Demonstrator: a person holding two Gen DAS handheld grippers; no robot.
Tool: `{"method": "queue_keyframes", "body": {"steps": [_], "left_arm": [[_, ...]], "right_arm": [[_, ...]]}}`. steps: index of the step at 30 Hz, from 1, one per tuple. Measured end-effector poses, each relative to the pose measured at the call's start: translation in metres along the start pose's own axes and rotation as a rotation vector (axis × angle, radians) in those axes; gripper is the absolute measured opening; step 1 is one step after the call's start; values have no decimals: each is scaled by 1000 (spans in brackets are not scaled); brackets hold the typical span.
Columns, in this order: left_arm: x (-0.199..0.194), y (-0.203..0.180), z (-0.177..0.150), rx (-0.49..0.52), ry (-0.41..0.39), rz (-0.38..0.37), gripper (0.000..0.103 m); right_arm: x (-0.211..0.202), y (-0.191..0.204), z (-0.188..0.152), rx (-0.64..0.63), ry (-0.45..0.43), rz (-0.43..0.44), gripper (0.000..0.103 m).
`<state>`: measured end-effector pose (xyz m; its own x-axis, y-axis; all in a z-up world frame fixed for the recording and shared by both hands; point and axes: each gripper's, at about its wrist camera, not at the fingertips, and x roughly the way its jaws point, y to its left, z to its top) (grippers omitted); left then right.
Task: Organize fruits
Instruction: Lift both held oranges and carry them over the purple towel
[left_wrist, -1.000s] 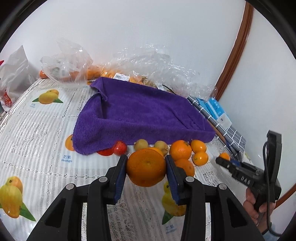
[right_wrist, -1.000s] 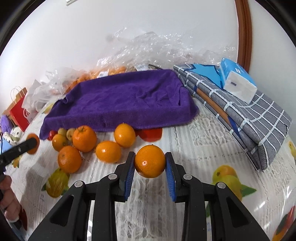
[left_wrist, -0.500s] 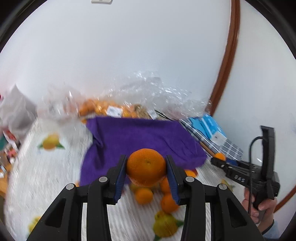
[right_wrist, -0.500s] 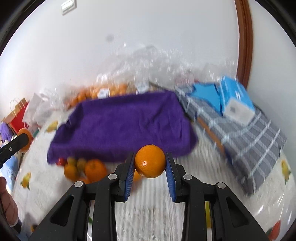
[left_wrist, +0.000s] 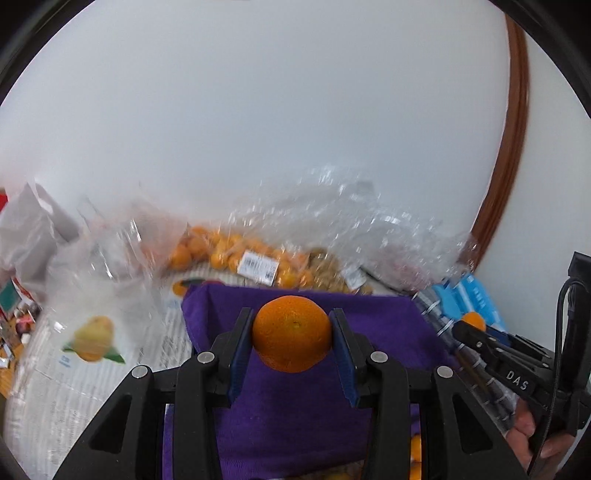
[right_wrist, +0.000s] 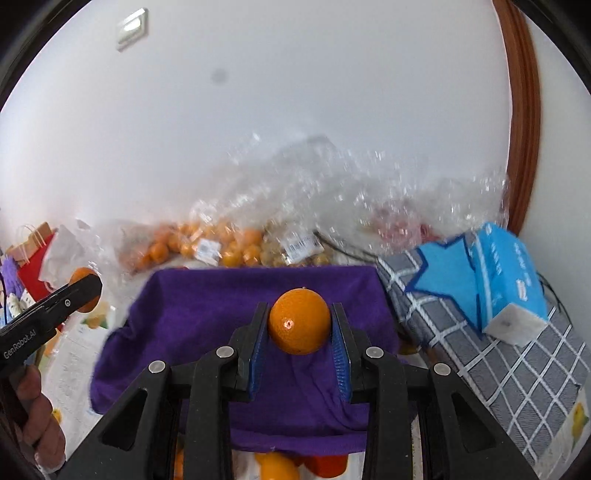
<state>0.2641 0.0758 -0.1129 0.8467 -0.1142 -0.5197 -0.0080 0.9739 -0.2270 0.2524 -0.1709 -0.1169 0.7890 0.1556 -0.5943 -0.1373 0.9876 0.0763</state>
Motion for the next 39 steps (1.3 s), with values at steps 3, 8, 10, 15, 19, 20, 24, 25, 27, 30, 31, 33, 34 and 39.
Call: {"method": "queue_keyframes", "body": {"steps": [3,8,10,15,19,20,24,25,27,30,31,33,34,39], "left_arm": [[21,4,-12,8,81,-2,39],[37,5,-21,12,128,-18,39],[42,6,-22,8,143,-19,39],[49,10,-25,11,163,4,39],[53,10,-26,9,178,2,39],[54,10,-27,11,181,3,39],[57,9,-30,25,193,11,39],[58,9,-30,29,197,15,39],[59,9,-31,33,205,17,39],[61,8,-32,35,220,18,39],[61,8,-33,38,224,18,39],[62,7,-34,43,231,21,39],[63,6,-34,46,236,24,39],[67,6,-38,58,258,40,39]], "right_arm": [[17,-9,-9,0,39,-32,32],[30,-25,-15,58,70,-36,32],[36,-28,-18,70,86,-36,32],[54,-29,-26,73,142,-41,32],[64,-25,-33,57,173,-37,32],[66,-24,-34,56,178,-35,32],[72,-20,-40,44,203,-27,32],[73,-19,-41,38,209,-28,32],[77,-17,-44,29,220,-33,32],[80,-16,-46,23,231,-38,32],[80,-16,-46,20,231,-39,32],[79,-16,-46,17,230,-40,32],[79,-16,-46,18,231,-40,32],[80,-16,-44,17,231,-38,32]]}}
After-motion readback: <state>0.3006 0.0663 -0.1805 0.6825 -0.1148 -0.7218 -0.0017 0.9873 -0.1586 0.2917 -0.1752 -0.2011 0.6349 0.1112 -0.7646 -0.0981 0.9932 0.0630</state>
